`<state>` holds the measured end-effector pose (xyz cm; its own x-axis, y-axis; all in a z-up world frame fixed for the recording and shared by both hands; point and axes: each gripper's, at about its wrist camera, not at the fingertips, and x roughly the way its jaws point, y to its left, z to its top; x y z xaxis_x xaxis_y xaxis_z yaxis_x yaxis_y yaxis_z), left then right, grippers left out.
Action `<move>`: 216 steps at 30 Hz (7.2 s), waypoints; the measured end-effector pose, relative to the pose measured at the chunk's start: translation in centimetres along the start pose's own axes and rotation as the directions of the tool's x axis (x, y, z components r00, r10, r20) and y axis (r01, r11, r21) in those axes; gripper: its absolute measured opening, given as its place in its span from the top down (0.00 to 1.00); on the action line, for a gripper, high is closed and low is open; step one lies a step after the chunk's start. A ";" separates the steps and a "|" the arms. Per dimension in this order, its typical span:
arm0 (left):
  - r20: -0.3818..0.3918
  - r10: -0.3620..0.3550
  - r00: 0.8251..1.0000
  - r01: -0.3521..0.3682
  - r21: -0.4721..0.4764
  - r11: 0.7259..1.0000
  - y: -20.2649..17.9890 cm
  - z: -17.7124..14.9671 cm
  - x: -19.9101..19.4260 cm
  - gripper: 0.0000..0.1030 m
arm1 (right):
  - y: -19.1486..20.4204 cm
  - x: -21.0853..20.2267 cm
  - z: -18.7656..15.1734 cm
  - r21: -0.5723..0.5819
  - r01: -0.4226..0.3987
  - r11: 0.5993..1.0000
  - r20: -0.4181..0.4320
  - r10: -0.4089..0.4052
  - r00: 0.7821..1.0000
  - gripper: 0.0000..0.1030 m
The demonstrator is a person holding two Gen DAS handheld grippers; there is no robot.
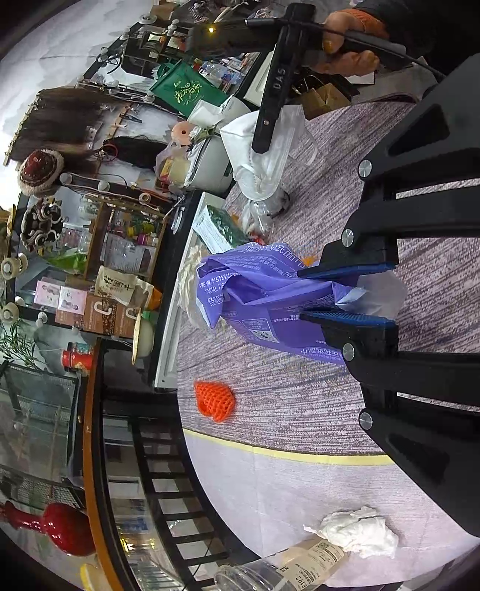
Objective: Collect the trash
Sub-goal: 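Hold the purple bag in the left gripper while the right gripper grasps the white mask, then carry the white mask over the bin and open the right gripper, then lower the purple bag into the bin and open the left gripper, then move both grippers back from the bin to the table, then grasp the orange-labelled drink bottle with the left gripper, then hold the bottle in the left gripper while the right gripper grasps the clear plastic bag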
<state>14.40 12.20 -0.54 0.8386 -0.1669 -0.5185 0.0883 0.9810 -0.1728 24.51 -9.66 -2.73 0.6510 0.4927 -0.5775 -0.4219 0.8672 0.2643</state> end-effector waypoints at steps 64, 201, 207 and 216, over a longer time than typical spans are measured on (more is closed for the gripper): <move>-0.432 -0.351 0.831 0.465 0.191 0.865 -33.4 -8.8 13.4 0.83 | -26.2 -16.5 -19.8 0.531 0.493 0.689 -0.127 -0.510 0.850 0.20; -0.198 0.041 0.979 -0.063 -0.106 0.992 1.5 -0.1 4.2 0.41 | -0.4 12.5 0.2 -0.246 0.234 0.941 -0.230 -0.291 0.929 0.82; -0.195 0.039 0.980 -0.059 -0.098 0.993 1.2 -0.3 4.1 0.41 | -0.8 11.0 -0.1 -0.210 0.219 0.953 -0.209 -0.262 0.942 0.83; -0.188 0.030 0.982 -0.047 -0.086 0.995 0.2 -0.7 3.8 0.41 | -0.8 6.3 -1.0 -0.163 0.148 0.975 -0.155 -0.174 0.973 0.83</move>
<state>17.26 11.70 -3.14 0.7247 -0.1528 -0.6719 0.0025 0.9757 -0.2192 28.36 -7.30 -7.35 0.6085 0.3175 -0.7273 -0.4178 0.9073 0.0466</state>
